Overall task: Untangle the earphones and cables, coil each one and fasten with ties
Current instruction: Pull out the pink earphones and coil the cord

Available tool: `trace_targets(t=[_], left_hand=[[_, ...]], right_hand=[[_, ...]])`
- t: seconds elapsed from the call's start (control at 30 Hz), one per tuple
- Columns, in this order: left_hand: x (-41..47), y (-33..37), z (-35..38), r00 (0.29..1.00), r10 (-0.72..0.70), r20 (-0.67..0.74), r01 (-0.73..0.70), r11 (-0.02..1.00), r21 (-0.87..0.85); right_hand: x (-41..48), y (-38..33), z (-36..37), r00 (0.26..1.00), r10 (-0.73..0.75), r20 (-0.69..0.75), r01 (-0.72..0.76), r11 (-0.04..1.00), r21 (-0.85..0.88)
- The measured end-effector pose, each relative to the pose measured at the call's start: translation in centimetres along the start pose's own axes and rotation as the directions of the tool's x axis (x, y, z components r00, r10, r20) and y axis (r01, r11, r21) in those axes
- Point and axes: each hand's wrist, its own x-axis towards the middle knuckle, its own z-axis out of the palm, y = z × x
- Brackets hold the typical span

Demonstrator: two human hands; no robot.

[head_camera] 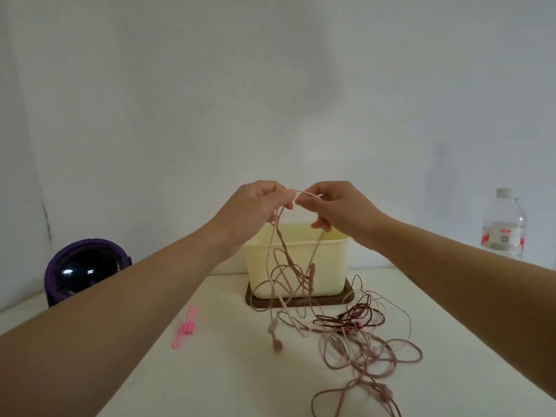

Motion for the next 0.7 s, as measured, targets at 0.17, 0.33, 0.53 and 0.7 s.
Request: trace_targets(t=[0.17,0.33,0.53,0.7], left_hand=[[0.0,-1.6,-2.6,0.997,0.066,-0.042,-0.034,0.851,0.524],[0.1,-3.6,-4.5,0.999,0.021,-0.046,0.019,0.683,0.730],[0.5,-4.4,-4.1,0.974,-0.173,-0.149,0.228,0.790,0.569],[1.0,-3.3,-3.0,0.878,-0.469,-0.092,0.451,0.877,-0.165]], right_hand=[[0.4,1.8,-2.4,0.989,0.129,-0.075,-0.134,0.989,-0.056],[0.2,3.4,-4.9,0.917,0.400,-0.017,-0.400,0.917,0.003],[-0.8,5.0,-6.2,0.791,0.589,0.167,-0.598,0.802,0.003],[-0.8,5.7,-6.0,0.813,0.566,0.136,-0.580,0.807,0.109]])
